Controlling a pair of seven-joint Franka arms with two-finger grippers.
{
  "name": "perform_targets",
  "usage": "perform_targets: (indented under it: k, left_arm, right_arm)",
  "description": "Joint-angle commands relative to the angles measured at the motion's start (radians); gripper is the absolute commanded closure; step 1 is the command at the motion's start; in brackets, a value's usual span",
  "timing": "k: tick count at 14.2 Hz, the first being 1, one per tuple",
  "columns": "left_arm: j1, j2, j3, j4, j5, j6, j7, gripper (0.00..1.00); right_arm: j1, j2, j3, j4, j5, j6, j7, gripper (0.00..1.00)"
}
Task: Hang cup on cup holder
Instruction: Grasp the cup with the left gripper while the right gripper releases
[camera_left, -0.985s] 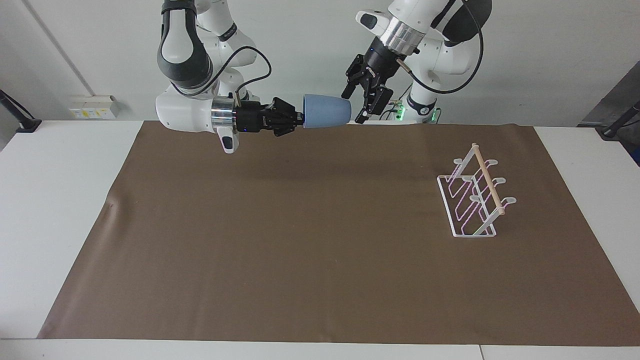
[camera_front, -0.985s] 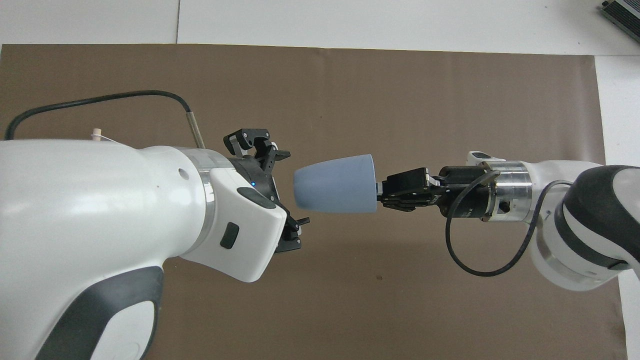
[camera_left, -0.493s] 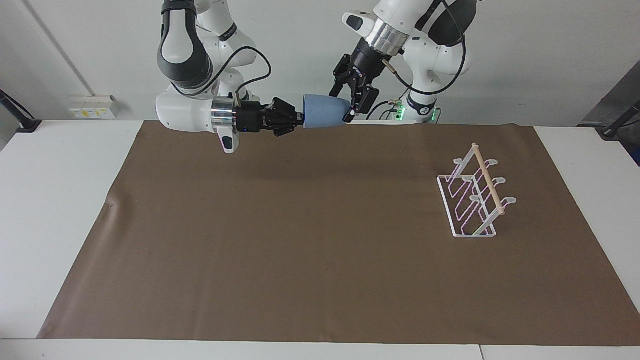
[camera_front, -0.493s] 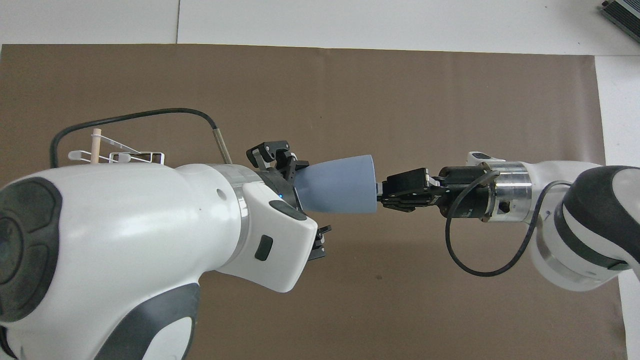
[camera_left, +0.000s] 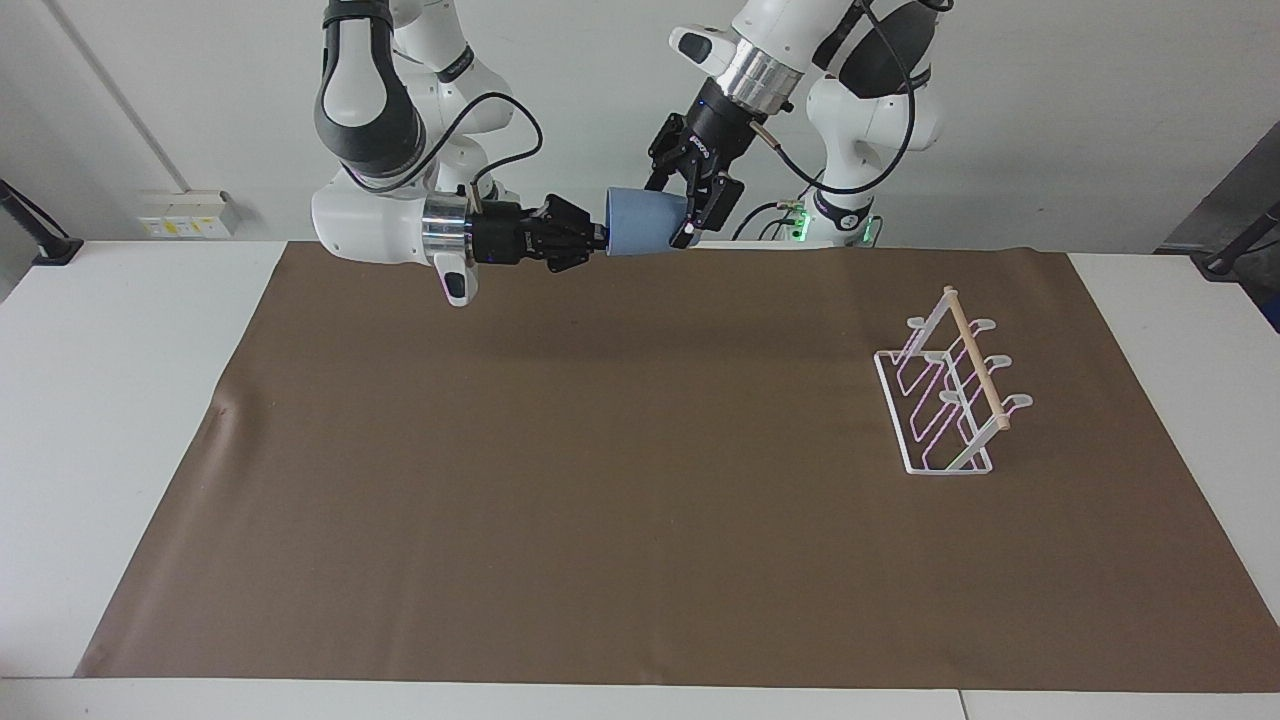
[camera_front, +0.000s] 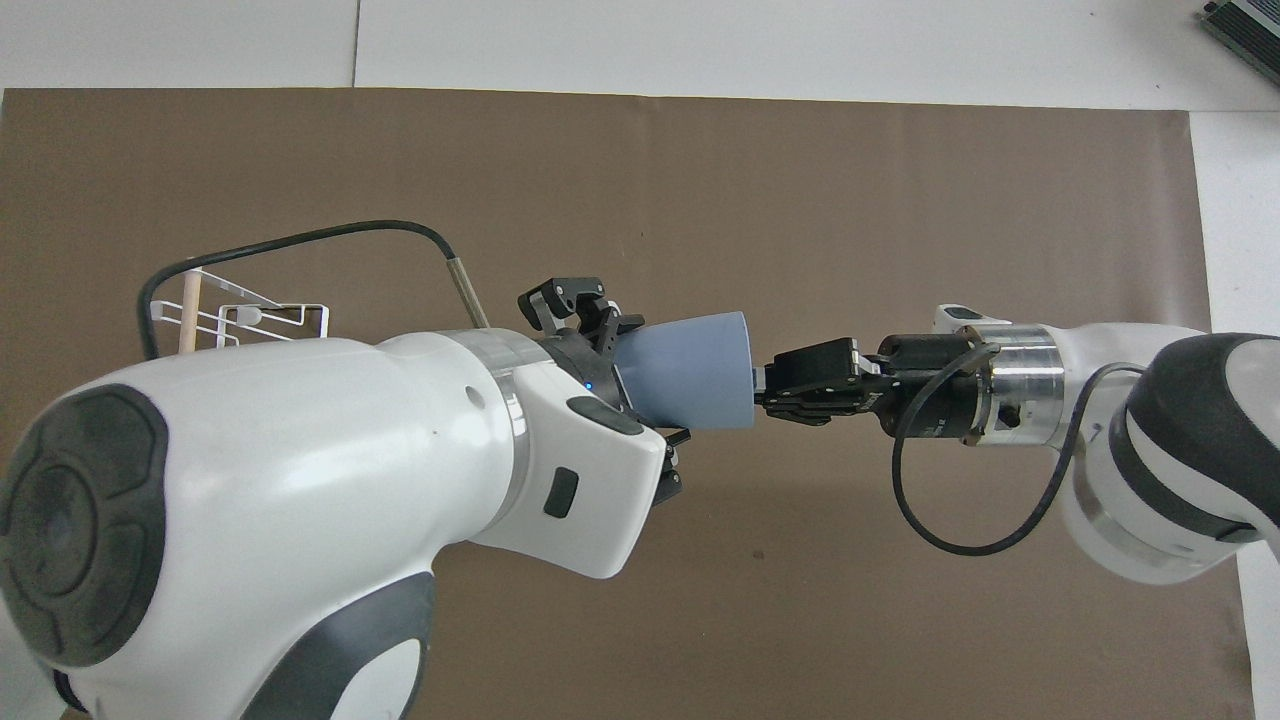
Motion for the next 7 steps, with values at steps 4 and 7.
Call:
perform_targets:
  k: [4,7]
  left_arm:
    - [-0.047,-0.007,0.006,-0.020,0.038,0.021,-0.093,1.00]
    - [-0.047,-0.007,0.006,-0.025,0.041,0.017,-0.096,1.00]
  right_arm:
    - [-0.004,-0.022,0.006,-0.021,0.037,0.015,-0.028,1.00]
    - [-0.014,-0.022,0.004,-0.021,0.037,0.011,-0.024,1.00]
